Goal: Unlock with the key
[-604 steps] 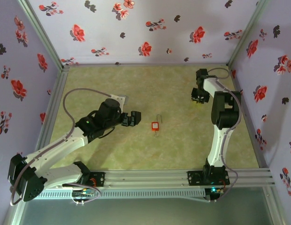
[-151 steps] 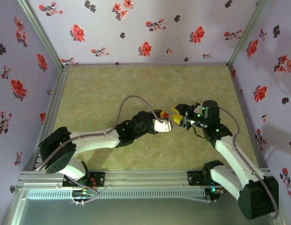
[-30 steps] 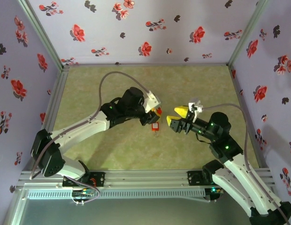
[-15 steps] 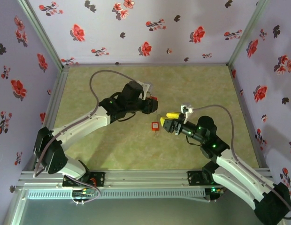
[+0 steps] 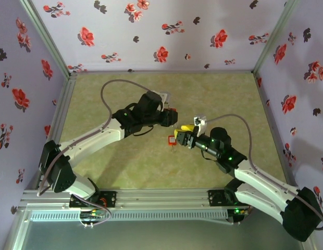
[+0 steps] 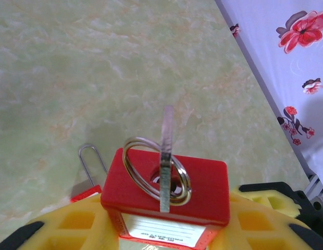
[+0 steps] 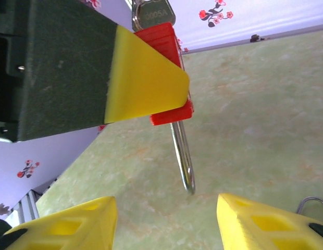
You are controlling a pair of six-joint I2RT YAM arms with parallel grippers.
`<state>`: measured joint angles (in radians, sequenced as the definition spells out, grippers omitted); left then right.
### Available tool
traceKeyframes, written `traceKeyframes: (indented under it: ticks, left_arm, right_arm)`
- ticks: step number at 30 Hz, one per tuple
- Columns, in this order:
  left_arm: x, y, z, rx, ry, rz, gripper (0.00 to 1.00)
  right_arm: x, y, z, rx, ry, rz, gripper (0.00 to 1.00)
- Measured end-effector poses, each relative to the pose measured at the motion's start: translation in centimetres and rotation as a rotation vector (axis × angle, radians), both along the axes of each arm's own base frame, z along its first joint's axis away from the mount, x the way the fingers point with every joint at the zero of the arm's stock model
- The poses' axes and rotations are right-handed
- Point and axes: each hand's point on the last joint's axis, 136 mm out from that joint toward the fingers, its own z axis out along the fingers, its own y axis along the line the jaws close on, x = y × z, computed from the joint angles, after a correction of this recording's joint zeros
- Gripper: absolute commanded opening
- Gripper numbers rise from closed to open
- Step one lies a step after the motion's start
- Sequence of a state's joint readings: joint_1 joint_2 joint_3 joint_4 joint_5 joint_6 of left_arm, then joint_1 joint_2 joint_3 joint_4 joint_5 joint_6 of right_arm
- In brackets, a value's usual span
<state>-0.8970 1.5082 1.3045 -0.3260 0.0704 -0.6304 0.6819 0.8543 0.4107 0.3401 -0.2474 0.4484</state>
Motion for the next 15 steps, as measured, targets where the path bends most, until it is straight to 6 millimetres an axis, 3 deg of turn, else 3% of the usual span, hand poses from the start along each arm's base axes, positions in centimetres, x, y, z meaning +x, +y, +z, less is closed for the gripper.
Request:
traceKeyframes:
  ticks: [8, 13, 15]
  left_arm:
    - [-0.5, -0.4, 0.0, -0.006, 0.009, -0.007, 0.0]
    - [-0.8, -0.6, 0.0, -0.013, 0.016, -0.01, 0.0]
    - [-1.0, -0.8, 0.1, -0.021, 0.022, -0.016, 0.0]
  right_arm:
    - [0.9, 0.3, -1.1, -0.036, 0.017, -0.017, 0.45]
    - [2.1, 0.8, -1.5, -0.052, 0.016, -0.036, 0.33]
    - [2.3, 1.0, -1.7, -0.054, 0.02, -0.037, 0.24]
